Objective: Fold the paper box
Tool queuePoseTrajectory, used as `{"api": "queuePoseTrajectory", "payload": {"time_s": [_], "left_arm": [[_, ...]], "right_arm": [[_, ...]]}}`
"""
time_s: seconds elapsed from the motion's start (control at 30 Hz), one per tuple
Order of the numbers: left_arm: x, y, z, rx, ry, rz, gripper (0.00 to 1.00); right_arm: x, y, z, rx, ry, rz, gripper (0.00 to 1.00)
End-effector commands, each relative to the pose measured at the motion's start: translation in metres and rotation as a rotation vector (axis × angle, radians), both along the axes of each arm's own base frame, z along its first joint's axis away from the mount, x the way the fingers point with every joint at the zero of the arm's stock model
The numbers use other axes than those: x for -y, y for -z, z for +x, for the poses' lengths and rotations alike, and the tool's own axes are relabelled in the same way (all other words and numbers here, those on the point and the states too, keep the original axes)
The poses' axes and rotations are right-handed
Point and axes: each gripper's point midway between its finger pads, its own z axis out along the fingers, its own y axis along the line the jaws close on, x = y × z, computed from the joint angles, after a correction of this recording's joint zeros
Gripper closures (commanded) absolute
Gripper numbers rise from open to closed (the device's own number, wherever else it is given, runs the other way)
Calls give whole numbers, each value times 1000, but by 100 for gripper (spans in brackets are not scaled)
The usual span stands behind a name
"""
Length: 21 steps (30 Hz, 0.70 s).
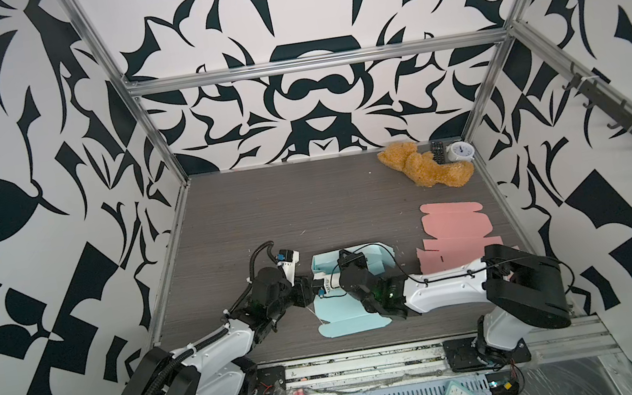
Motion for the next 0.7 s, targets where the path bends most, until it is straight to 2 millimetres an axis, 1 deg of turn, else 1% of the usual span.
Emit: {"api": "queuePoseTrajectory", "payload": {"time_s": [0.0, 0.2, 0.3, 0.4, 0.5, 0.6, 0.67], "left_arm": [[4, -10, 8, 82, 3, -14, 45], [10, -13, 17, 128, -5, -15, 45], [10, -13, 21, 145, -21, -12, 46], [11, -14, 23, 164, -33, -9, 50], [10, -12, 23, 171, -50, 3, 56], [9, -13, 22, 179, -51, 6, 59], [9, -13, 22, 185, -52, 16, 64]], "right_arm": [[-4, -1, -5, 10, -17, 13, 94], [-6, 1, -8, -4, -26, 22, 93], [-6, -2, -10, -12, -30, 38, 92], [-7, -4, -11, -22, -31, 47, 92], [-7, -5, -12, -28, -32, 53, 90], [-8, -5, -12, -42, -34, 56, 88], [-10, -4, -14, -52, -35, 61, 86]]}}
